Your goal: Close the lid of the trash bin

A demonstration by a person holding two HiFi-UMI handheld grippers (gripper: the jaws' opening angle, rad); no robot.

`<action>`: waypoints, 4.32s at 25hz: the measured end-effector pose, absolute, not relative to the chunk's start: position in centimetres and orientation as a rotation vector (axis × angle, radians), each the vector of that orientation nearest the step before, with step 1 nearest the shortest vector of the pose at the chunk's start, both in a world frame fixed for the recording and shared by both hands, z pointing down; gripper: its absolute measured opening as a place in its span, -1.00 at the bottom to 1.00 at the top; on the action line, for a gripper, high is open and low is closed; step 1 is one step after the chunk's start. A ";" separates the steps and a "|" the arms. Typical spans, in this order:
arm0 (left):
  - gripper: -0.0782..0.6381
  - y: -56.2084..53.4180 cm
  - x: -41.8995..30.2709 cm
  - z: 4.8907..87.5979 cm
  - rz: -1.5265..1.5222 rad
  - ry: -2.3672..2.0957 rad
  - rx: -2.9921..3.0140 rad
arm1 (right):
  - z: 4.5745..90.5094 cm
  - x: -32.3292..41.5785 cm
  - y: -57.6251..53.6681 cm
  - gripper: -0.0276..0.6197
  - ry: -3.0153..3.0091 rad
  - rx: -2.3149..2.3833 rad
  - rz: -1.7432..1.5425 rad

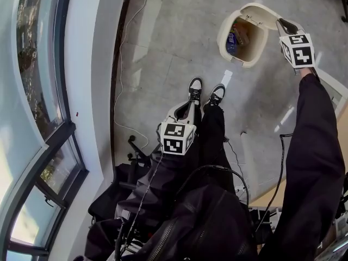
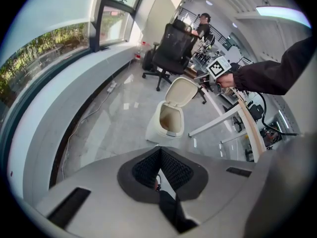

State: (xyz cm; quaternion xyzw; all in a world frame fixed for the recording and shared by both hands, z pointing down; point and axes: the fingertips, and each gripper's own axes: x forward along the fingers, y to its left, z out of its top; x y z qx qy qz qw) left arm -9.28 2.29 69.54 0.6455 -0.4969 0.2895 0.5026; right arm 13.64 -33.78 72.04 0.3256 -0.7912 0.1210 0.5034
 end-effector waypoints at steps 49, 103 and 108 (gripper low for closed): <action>-0.78 10.6 -7.8 73.0 0.723 -1.131 1.529 | 82.1 11.6 -17.4 -0.48 -1.829 0.289 0.179; -0.78 18.1 -8.8 77.2 0.768 -1.075 1.500 | 95.5 10.4 -11.2 -0.43 -1.760 0.299 0.302; -0.78 18.2 -8.9 77.4 0.769 -1.070 1.499 | 95.6 10.3 -11.3 -0.43 -1.761 0.302 0.299</action>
